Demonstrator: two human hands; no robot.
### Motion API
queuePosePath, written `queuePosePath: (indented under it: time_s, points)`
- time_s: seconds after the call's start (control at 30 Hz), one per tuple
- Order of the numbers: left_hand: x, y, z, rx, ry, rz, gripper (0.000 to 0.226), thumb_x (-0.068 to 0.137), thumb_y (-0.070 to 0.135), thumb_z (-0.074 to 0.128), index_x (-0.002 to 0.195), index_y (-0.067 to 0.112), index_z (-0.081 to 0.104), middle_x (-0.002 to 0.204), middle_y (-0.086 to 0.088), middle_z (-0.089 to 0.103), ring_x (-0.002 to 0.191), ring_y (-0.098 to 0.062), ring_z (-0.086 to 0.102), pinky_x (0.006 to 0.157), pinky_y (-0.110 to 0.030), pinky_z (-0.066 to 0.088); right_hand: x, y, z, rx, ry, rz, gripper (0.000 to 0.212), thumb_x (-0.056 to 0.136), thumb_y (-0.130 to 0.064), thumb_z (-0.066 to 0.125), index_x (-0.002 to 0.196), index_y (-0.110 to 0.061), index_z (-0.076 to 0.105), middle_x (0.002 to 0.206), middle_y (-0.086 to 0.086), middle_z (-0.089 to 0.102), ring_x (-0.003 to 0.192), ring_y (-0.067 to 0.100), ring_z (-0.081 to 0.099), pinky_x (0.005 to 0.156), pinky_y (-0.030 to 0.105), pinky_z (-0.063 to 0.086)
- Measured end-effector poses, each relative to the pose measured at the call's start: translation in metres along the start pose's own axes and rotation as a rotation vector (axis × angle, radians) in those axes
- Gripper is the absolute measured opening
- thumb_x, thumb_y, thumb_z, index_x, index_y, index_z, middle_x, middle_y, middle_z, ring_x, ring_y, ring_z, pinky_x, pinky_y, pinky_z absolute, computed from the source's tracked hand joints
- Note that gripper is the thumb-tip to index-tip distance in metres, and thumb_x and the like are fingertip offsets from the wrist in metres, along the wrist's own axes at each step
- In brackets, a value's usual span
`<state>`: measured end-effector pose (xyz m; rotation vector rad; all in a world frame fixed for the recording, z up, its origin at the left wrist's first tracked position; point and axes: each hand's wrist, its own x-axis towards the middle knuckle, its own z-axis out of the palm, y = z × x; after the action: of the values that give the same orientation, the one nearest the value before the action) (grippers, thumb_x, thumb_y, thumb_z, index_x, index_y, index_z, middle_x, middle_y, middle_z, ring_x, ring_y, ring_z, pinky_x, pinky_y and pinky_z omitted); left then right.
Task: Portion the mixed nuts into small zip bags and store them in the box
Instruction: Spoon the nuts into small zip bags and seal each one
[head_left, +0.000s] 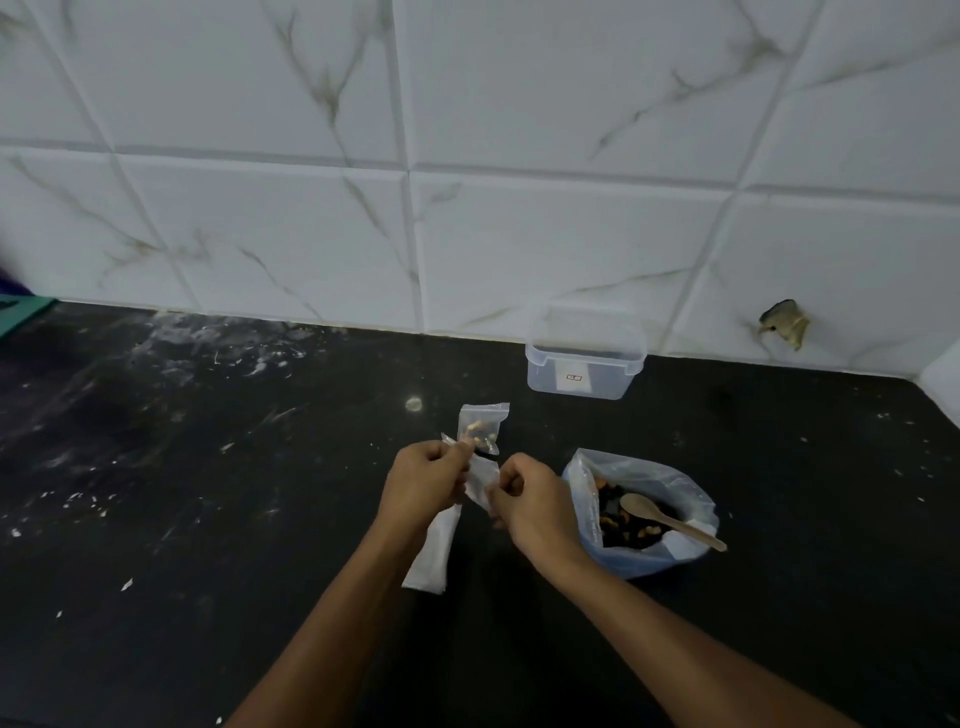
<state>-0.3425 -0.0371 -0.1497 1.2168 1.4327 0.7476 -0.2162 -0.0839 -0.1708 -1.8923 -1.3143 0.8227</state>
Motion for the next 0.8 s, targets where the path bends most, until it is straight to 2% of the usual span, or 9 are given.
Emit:
queuePosePath:
  time_s: [0.07,0.17,0.23,0.33,0.4,0.5,0.6,0.7,0.8]
  points:
    - [0.004,0.006,0.009,-0.034,-0.047,-0.033,0.029,0.097,0.028,0.059,0.086,0.004,0.071,0.079,-0.013,0.069,0.075,-0.022,0.066,0.074,-0.035,0.057,0.000,0.004,-0.008,0.010,0.030,-0.013,0.014,0.090,-0.020,0.064,0.079,-0.021,0.056,0.073,0.001,0.066,0.067,0.012,0.067,0.065,0.037,0.060]
    - [0.007,0.011,0.022,-0.019,-0.100,-0.005,0.032,0.100,0.025,0.054,0.092,-0.001,0.070,0.088,-0.020,0.071,0.073,-0.020,0.066,0.067,-0.032,0.054,-0.002,0.010,-0.022,0.050,0.009,-0.006,0.013,0.089,-0.022,0.067,0.080,-0.019,0.057,0.075,0.001,0.067,0.068,0.012,0.067,0.065,0.038,0.059]
    - [0.007,0.013,0.030,0.043,-0.104,0.048,0.032,0.100,0.024,0.053,0.092,-0.003,0.068,0.082,-0.017,0.069,0.070,-0.019,0.064,0.066,-0.033,0.053,-0.004,0.011,-0.034,0.051,-0.036,-0.002,0.013,0.086,-0.031,0.069,0.087,-0.020,0.061,0.081,-0.002,0.067,0.075,0.010,0.066,0.067,0.031,0.058]
    - [0.010,0.014,0.038,0.142,-0.098,0.136,0.028,0.098,0.024,0.056,0.085,0.001,0.068,0.078,-0.011,0.070,0.071,-0.024,0.065,0.070,-0.039,0.055,-0.009,0.010,-0.054,0.087,-0.013,-0.009,0.017,0.088,-0.039,0.062,0.091,-0.022,0.064,0.084,-0.006,0.065,0.081,0.006,0.062,0.066,0.019,0.047]
    - [0.009,0.017,0.044,0.171,-0.138,0.187,0.026,0.097,0.025,0.058,0.081,0.007,0.068,0.080,-0.008,0.070,0.073,-0.019,0.066,0.069,-0.035,0.054,-0.009,0.008,-0.067,0.140,0.060,-0.018,0.015,0.091,-0.037,0.058,0.086,-0.024,0.064,0.083,-0.006,0.064,0.080,0.007,0.061,0.064,0.018,0.044]
    - [0.006,0.023,0.056,0.216,-0.188,0.274,0.024,0.097,0.025,0.059,0.080,0.011,0.068,0.074,-0.001,0.067,0.063,-0.003,0.060,0.059,-0.018,0.047,-0.003,0.006,-0.080,0.136,0.108,-0.021,0.013,0.093,-0.034,0.057,0.085,-0.027,0.063,0.081,-0.010,0.063,0.080,0.004,0.060,0.064,0.017,0.046]
    - [0.005,0.030,0.067,0.164,-0.253,0.286,0.022,0.097,0.018,0.058,0.083,0.007,0.069,0.073,-0.002,0.067,0.062,-0.004,0.060,0.056,-0.013,0.046,0.002,0.007,-0.086,0.155,0.096,-0.019,0.013,0.094,-0.032,0.058,0.091,-0.023,0.067,0.078,-0.010,0.065,0.075,0.005,0.065,0.063,0.020,0.053]
    - [-0.001,0.033,0.075,-0.009,-0.327,0.226,0.024,0.101,0.017,0.053,0.087,0.004,0.068,0.076,-0.008,0.067,0.068,-0.014,0.061,0.059,-0.018,0.050,-0.001,0.009,-0.090,0.232,0.084,-0.008,0.017,0.093,-0.032,0.061,0.093,-0.018,0.071,0.076,-0.005,0.069,0.072,0.006,0.067,0.064,0.023,0.057]
    - [-0.004,0.032,0.080,-0.085,-0.368,0.208,0.028,0.103,0.021,0.050,0.087,0.007,0.068,0.076,-0.008,0.067,0.075,-0.019,0.063,0.073,-0.033,0.055,-0.002,0.012,-0.094,0.264,0.079,0.015,0.022,0.091,-0.032,0.064,0.096,-0.013,0.072,0.082,0.002,0.073,0.078,0.011,0.068,0.067,0.027,0.058]
